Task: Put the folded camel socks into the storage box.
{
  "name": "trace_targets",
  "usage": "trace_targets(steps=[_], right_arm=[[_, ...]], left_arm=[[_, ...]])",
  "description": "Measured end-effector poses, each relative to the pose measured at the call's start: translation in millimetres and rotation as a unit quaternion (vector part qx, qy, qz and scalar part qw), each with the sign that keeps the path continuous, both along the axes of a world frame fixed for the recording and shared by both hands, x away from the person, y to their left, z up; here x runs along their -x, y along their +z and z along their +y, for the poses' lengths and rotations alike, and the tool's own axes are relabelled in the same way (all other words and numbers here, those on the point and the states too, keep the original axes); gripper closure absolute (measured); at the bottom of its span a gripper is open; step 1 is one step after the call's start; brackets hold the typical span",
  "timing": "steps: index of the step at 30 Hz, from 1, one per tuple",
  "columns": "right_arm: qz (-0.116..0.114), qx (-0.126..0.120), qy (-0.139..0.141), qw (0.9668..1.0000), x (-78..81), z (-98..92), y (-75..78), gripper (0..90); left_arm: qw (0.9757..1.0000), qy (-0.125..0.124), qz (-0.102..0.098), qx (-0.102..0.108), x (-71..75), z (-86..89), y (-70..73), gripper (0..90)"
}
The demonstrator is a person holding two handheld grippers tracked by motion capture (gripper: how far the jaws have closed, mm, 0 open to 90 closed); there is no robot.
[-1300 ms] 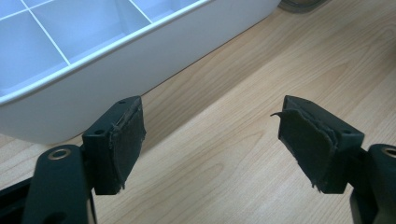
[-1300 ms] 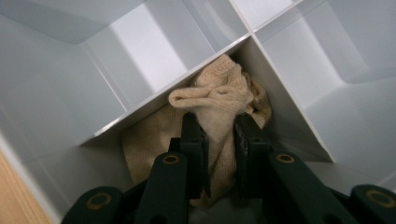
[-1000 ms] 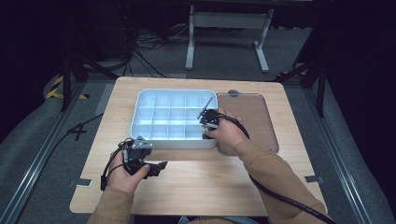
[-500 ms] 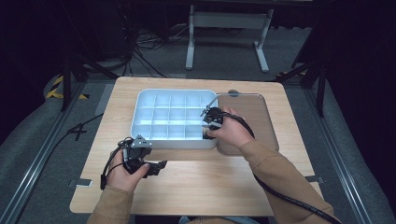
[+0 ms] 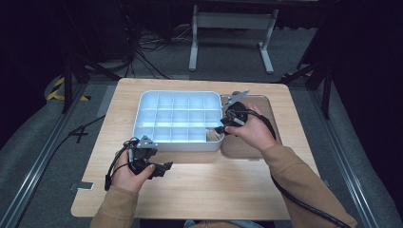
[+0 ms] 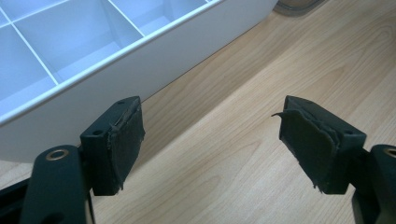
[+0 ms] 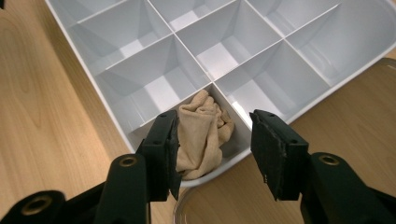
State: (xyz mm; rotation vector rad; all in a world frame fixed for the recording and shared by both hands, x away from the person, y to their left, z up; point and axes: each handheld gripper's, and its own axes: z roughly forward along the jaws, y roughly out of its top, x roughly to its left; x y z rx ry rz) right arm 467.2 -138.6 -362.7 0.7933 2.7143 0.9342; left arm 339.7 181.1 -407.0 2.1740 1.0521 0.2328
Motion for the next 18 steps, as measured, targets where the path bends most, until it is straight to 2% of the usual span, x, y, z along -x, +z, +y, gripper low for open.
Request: trace_targets(steps=[5,7,10,18], right_arm=[[-0.007,-0.025,0.0,0.9997,10.1,-14.9,8.3,51.4],[-0.011,-0.028,0.0,0.9996,12.0,-18.2,9.1,51.2],[-0.019,-0.048,0.006,0.9986,20.9,-31.0,12.7,50.5],[-0.028,-0.07,0.02,0.997,39.9,-50.9,17.9,49.6]], left_arm=[[1.0,-0.005,0.002,0.004,-1.6,-0.9,1.4,22.4],[0.9999,-0.011,-0.002,-0.001,-2.7,-1.1,2.2,22.4],[0.9998,-0.018,-0.004,-0.004,-3.8,-5.1,5.0,22.1],[0.9996,-0.026,-0.005,-0.009,-5.5,-9.2,5.0,22.1]])
